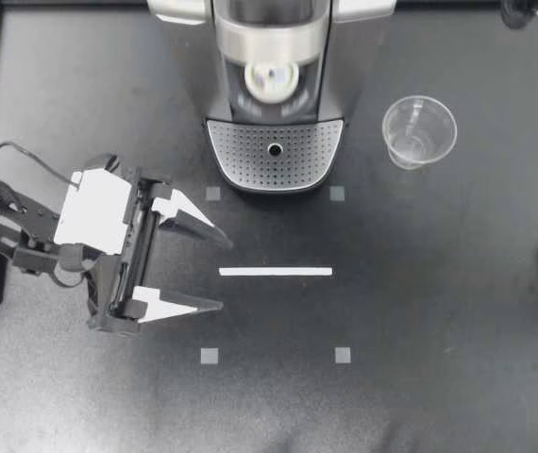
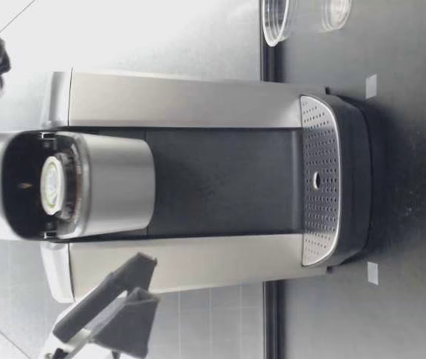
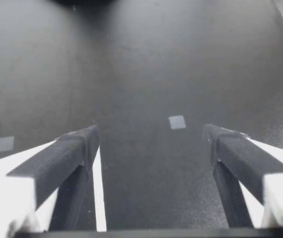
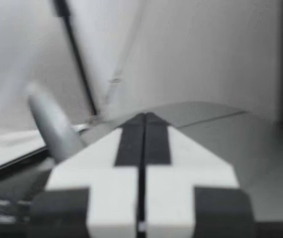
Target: Place the coffee capsule inside the capsule container, then place the cup onto the center of the cup tray, then push the 'Hot Water' and 'Travel Mug' buttons.
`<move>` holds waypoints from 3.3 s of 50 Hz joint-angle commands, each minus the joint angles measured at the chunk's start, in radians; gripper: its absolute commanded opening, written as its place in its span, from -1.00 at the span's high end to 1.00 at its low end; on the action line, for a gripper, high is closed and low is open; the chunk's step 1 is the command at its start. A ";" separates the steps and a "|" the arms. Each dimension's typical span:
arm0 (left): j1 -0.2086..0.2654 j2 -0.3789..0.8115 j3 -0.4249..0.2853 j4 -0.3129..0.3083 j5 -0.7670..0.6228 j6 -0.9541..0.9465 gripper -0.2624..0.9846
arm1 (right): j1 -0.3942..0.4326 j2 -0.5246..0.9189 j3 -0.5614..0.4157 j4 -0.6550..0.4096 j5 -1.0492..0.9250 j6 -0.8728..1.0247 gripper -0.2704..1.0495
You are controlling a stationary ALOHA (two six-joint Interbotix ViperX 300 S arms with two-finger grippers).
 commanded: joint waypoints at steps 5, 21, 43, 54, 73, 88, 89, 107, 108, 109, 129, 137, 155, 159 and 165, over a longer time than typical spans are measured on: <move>0.002 -0.009 -0.011 -0.003 -0.003 0.000 -0.65 | 0.080 -0.063 0.037 -0.002 -0.020 0.006 0.53; 0.002 -0.006 -0.011 -0.003 -0.005 0.000 -0.65 | 0.187 -0.112 0.181 0.002 -0.066 0.012 0.53; 0.002 0.003 -0.014 -0.015 -0.003 0.000 -0.65 | 0.250 -0.132 0.299 0.014 -0.132 0.074 0.53; 0.002 0.011 -0.012 -0.018 -0.005 -0.002 -0.65 | 0.201 -0.344 0.400 0.100 0.014 0.172 0.53; 0.002 0.040 -0.006 -0.020 -0.003 0.002 -0.65 | -0.035 -0.643 0.769 0.167 0.319 0.453 0.52; 0.002 0.084 -0.015 -0.021 -0.003 0.005 -0.65 | -0.107 -0.621 0.862 0.164 0.385 0.523 0.46; 0.002 0.087 -0.015 -0.020 -0.005 0.005 -0.65 | -0.109 -0.618 0.865 0.164 0.385 0.523 0.44; 0.005 0.147 -0.040 -0.020 -0.003 0.012 -0.65 | -0.114 -0.534 0.873 0.164 0.353 0.551 -0.02; 0.005 0.149 -0.041 -0.021 -0.003 0.014 -0.65 | -0.112 -0.526 0.873 0.164 0.348 0.557 -0.04; 0.005 0.152 -0.041 -0.020 -0.005 0.014 -0.65 | -0.114 -0.518 0.873 0.164 0.342 0.563 -0.06; 0.005 0.153 -0.034 -0.020 -0.005 0.012 -0.65 | -0.114 -0.357 0.834 0.164 0.259 0.627 -0.25; 0.005 0.152 -0.029 -0.020 -0.005 0.012 -0.65 | -0.114 -0.285 0.801 0.164 0.247 0.624 -0.25; 0.005 0.149 -0.029 -0.021 -0.005 0.011 -0.65 | -0.114 -0.199 0.769 0.160 0.249 0.617 -0.18; 0.005 0.149 -0.029 -0.021 -0.005 0.012 -0.65 | -0.114 -0.212 0.769 0.153 0.250 0.617 -0.08; 0.005 0.147 -0.028 -0.020 -0.005 0.011 -0.65 | -0.114 -0.227 0.769 0.149 0.256 0.617 0.08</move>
